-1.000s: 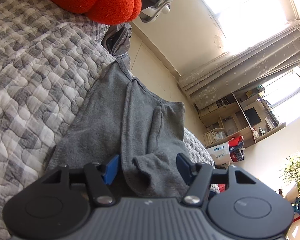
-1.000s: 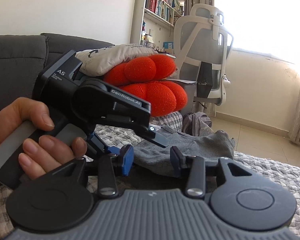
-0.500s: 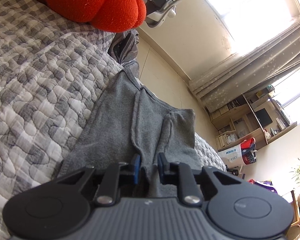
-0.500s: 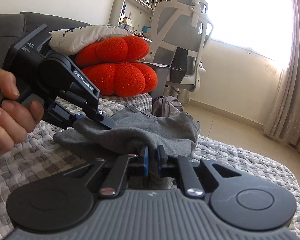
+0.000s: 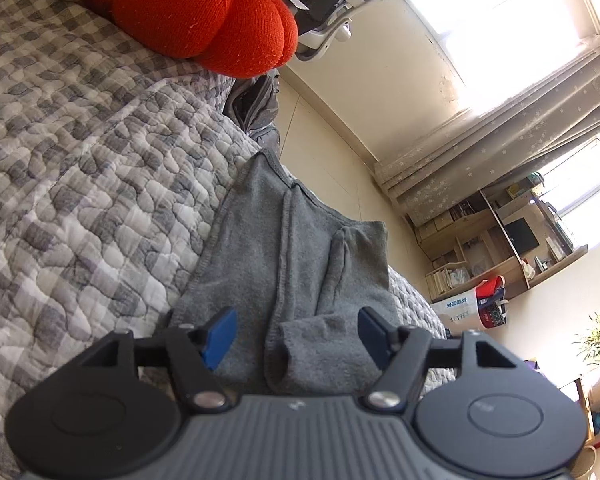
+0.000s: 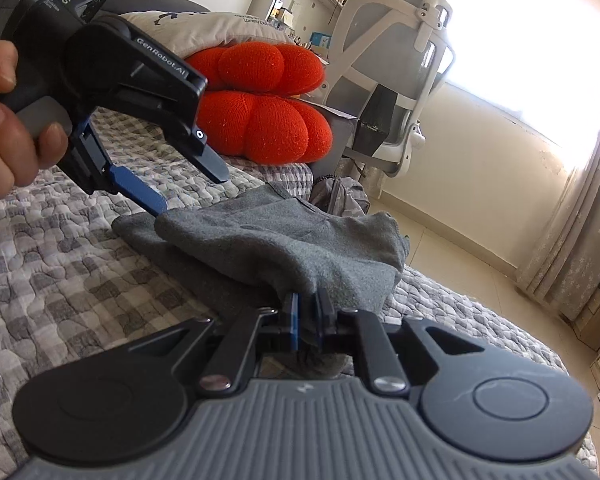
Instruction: Fold clothes
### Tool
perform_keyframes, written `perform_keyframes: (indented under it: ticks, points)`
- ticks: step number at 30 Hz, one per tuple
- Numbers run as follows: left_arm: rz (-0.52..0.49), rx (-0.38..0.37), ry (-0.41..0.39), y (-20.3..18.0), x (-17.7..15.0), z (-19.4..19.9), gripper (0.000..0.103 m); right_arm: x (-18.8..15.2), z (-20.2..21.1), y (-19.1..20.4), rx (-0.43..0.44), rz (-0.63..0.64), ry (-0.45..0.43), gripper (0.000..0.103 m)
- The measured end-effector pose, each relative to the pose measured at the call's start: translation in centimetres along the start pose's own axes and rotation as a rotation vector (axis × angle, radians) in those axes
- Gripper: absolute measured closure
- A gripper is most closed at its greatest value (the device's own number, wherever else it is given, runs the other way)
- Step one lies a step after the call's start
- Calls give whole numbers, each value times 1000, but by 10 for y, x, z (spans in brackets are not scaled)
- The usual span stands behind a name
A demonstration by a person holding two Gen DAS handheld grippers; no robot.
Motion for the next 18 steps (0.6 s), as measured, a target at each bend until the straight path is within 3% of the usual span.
perform_keyframes:
  ticks: [7,13,15,16,18]
  points:
    - [-58,-4,83,-16,-20,-14,32,-3,1,-8,50,-60,15,89]
    - [-44,-10,92,-18,-24,-16,34,-5,3,-21,79,-164,-1,92]
    - [-39,-32,101,-20,-24,-22,44,-3,3,-15,66,-130,2,92]
    - [-47,-26,102,-22,-24,-24,59,-3,3,-12,59,-114,3,92]
    - [-68,-19,89,-25,-25,-26,73,-3,3,-12,57,-110,4,92]
Point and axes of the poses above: each gripper's, at about its wrist camera, not at the fingertips, and z roughly against the way its jaws point, y to its left, x to its top, the point moved 4 cm from there along -z, roughly the way its jaws point, and after that the axes turned 5 degrees about -y, right-handed, at the moved point
